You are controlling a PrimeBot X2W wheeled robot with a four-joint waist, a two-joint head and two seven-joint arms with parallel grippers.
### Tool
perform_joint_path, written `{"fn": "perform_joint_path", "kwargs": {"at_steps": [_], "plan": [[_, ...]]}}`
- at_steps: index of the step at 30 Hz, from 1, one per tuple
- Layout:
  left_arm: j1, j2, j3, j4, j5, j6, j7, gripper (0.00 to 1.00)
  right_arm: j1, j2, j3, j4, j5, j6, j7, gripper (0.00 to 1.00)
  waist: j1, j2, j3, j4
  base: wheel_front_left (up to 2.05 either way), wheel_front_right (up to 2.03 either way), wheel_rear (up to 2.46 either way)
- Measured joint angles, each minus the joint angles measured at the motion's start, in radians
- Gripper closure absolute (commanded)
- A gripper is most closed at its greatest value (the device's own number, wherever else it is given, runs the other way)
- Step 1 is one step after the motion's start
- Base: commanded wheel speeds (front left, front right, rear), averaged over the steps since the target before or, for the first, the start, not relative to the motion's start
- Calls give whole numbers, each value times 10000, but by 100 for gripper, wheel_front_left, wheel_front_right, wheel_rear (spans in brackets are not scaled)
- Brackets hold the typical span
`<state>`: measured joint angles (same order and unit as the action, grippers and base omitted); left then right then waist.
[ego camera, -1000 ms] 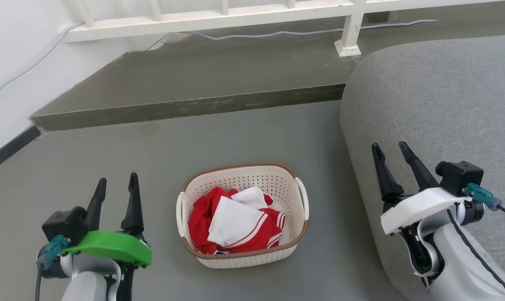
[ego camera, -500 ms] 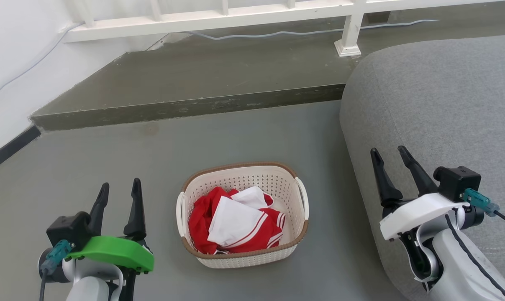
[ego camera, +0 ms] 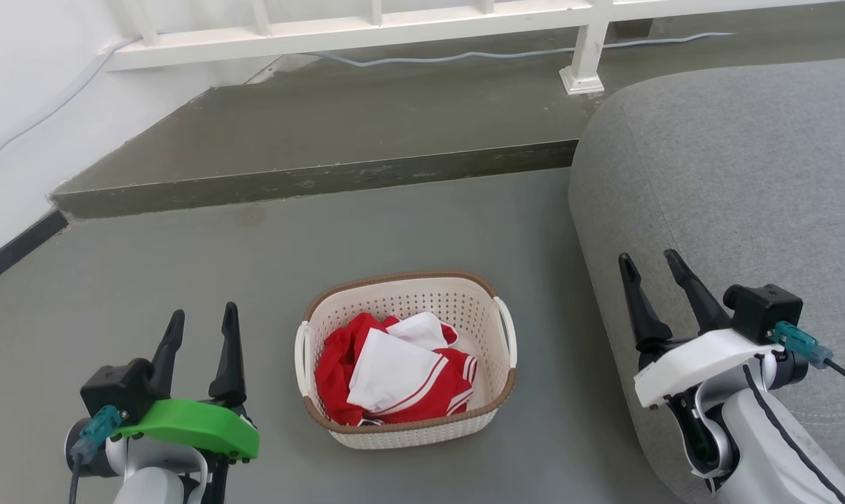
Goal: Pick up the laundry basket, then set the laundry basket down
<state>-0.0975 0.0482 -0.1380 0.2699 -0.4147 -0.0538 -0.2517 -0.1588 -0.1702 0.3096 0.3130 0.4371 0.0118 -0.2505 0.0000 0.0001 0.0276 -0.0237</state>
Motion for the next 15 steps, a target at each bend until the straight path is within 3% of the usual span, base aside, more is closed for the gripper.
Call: {"fn": "perform_joint_path", "kwargs": {"at_steps": [10, 11, 15], "plan": [[5, -10, 4, -36, 13, -88, 0, 0, 7, 73, -127, 12, -77, 132, -2, 0, 0, 0, 4, -6, 0, 0, 0], [8, -15, 0, -2, 12, -84, 2, 100, 17, 84, -125, 48, -75, 130, 2, 100, 0, 0, 3, -7, 0, 0, 0], [196, -102, -40, 468, 10, -81, 44, 100, 454, 249, -42, 451, -69, 128, 15, 100, 0, 0, 3, -7, 0, 0, 0]]}}
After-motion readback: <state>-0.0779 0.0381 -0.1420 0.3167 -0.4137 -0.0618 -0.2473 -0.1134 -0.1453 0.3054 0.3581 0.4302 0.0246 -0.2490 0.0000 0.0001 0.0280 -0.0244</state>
